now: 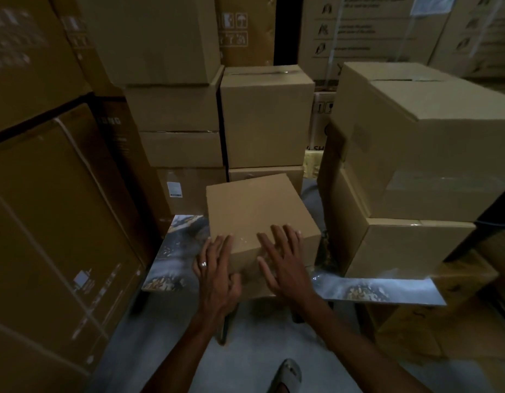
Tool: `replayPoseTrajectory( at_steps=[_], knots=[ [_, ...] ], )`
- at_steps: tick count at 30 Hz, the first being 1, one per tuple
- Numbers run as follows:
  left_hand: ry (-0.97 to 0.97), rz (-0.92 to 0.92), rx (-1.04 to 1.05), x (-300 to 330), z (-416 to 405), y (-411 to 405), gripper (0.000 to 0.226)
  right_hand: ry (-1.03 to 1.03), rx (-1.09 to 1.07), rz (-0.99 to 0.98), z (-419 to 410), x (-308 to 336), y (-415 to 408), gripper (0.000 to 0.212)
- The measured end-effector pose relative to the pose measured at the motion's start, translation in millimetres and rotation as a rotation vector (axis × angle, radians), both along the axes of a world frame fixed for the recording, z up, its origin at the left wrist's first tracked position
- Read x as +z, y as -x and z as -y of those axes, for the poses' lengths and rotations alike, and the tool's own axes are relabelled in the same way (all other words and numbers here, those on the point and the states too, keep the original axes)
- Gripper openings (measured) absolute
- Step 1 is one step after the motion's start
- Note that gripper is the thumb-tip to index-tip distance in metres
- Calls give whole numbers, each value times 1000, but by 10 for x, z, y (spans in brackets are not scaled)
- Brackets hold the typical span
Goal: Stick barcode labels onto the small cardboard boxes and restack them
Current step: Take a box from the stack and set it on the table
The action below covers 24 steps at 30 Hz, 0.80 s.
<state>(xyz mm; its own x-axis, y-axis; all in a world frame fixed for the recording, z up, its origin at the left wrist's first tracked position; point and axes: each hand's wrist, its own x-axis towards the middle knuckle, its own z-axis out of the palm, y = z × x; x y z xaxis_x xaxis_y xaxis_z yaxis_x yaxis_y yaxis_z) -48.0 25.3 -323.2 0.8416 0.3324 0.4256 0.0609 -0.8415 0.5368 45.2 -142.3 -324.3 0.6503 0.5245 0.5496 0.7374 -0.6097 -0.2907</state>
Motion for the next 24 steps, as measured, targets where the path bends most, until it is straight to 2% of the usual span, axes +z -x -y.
replayPoseTrajectory(
  at_steps=[3, 7, 10, 12, 15, 17, 20, 24],
  knots=[
    [-14, -34, -53, -45, 242, 88, 93, -79, -21, -47, 247, 90, -187, 49],
    [-37, -34, -198, 74, 494, 120, 92, -185, -67, -238, 507, 286, -423, 50],
    [100, 68, -247, 264, 450, 103, 83, -157, -55, -359, 588, 474, -504, 58],
    [172, 114, -206, 353, 233, 0, 78, -110, -81, -400, 539, 637, -463, 61],
    [18, 30, -157, 383, -367, -333, 82, -37, -59, -367, 326, 857, -249, 62],
    [-118, -108, -188, 376, -746, -515, 77, 126, 19, -347, 93, 884, -78, 62],
    [-213, -323, -210, 334, -996, -581, 80, 315, 82, -295, -213, 766, 80, 61],
    [-255, -316, -178, 269, -986, -527, 92, 344, 72, -206, -235, 764, 90, 58]
  ],
)
